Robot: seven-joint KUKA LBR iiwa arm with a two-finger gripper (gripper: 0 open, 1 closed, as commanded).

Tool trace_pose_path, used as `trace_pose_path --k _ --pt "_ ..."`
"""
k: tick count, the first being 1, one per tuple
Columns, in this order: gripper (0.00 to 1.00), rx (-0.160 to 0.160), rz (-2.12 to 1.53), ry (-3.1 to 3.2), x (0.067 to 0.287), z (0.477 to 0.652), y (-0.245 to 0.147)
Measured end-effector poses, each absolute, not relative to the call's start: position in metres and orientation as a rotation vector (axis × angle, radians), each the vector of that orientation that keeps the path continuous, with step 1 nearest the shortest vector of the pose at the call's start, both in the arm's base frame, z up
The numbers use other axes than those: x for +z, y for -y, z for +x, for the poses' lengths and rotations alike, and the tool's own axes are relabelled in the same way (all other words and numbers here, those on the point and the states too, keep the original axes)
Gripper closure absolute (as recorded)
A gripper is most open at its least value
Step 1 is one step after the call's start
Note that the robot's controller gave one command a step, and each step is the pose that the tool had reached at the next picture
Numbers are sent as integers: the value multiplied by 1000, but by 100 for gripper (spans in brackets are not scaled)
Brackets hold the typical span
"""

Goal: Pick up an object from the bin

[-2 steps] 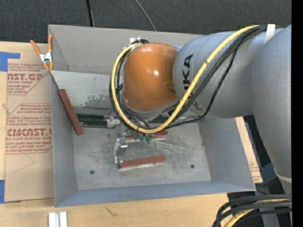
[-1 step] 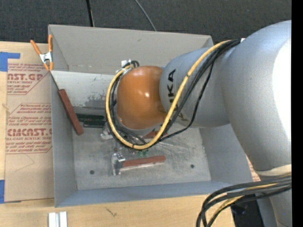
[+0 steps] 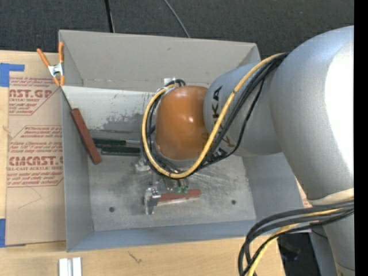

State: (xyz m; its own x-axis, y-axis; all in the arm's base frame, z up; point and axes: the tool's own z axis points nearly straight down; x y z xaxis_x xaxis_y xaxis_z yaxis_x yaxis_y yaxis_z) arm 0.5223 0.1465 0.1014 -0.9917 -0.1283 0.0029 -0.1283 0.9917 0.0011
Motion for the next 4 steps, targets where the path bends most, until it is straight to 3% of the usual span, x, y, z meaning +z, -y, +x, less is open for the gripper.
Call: trace_pose_path --k 1,2,3,4 --pt "0 -1 -59 3141 91 525 -133" --pt "100 -12 792 3058 77 543 -92" --pt "100 -12 791 3058 77 543 -92" --pt "100 0 919 3014 270 531 -115"
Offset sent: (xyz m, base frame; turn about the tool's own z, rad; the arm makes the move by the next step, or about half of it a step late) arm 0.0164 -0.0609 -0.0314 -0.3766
